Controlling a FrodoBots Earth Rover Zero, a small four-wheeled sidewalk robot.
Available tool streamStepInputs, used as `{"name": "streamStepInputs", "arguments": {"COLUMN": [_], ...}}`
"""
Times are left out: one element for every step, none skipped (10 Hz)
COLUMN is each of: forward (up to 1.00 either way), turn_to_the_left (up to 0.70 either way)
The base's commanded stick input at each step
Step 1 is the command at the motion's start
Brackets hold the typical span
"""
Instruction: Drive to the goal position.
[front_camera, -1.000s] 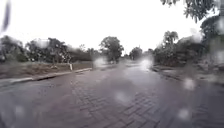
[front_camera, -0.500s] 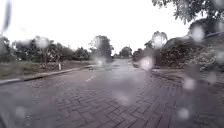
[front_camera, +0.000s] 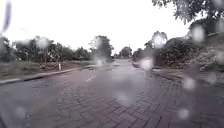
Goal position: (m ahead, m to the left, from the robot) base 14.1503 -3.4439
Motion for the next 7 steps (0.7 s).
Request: {"name": "streamStepInputs", "arguments": {"forward": [0.85,0.85,0.85,0.85,0.85,0.85,0.85], "turn_to_the_left": [0.00,0.00,0.00,0.00,0.00,0.00,0.00]}}
